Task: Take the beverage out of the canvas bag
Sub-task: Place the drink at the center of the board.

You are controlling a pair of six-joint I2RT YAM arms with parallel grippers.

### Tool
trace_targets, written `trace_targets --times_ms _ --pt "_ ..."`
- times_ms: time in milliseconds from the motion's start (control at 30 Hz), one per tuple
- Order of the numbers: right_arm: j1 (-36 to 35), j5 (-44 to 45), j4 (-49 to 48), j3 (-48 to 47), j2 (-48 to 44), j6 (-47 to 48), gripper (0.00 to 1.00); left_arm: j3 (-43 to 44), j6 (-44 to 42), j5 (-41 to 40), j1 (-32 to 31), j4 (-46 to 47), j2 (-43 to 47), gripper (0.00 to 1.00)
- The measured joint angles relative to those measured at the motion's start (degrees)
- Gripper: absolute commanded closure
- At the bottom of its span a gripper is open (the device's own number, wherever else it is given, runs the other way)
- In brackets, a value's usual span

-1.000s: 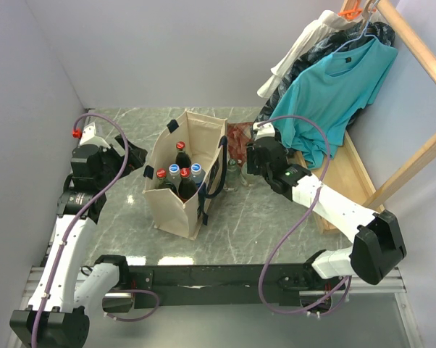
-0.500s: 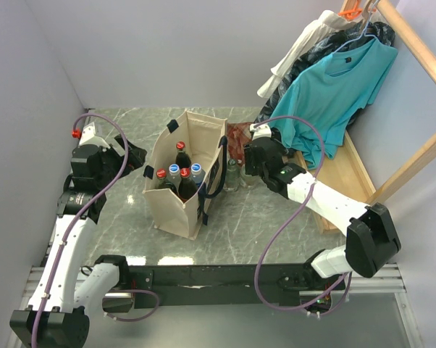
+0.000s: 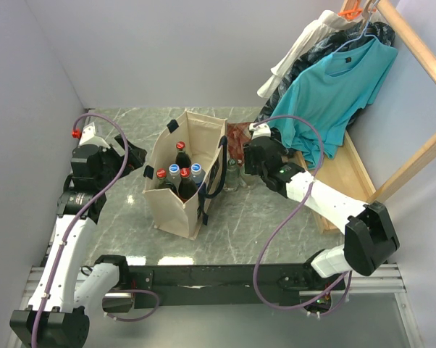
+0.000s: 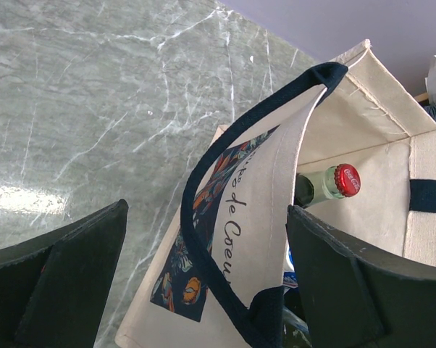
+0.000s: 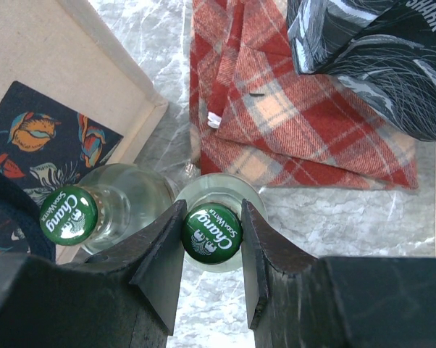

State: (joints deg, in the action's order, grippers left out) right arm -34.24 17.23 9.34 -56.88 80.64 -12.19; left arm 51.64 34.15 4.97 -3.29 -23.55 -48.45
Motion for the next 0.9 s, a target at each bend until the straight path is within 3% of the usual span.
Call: trace_targets --times_ms 67,600,900 --pt "0.0 0.0 -0.2 -0.1 0.2 0.0 1.00 0.0 0.0 -0.1 0.0 -0.1 0.0 0.04" --pt "0.0 -0.1 -0.1 -0.6 0.9 -0.2 0.70 0.0 0.0 -0.2 0.0 -0.3 1.0 0.04" --pt "0.0 -0.1 0.0 -1.0 1.2 -0.2 0.64 -0.9 0.2 -0.2 0.0 -0.7 1.4 0.04"
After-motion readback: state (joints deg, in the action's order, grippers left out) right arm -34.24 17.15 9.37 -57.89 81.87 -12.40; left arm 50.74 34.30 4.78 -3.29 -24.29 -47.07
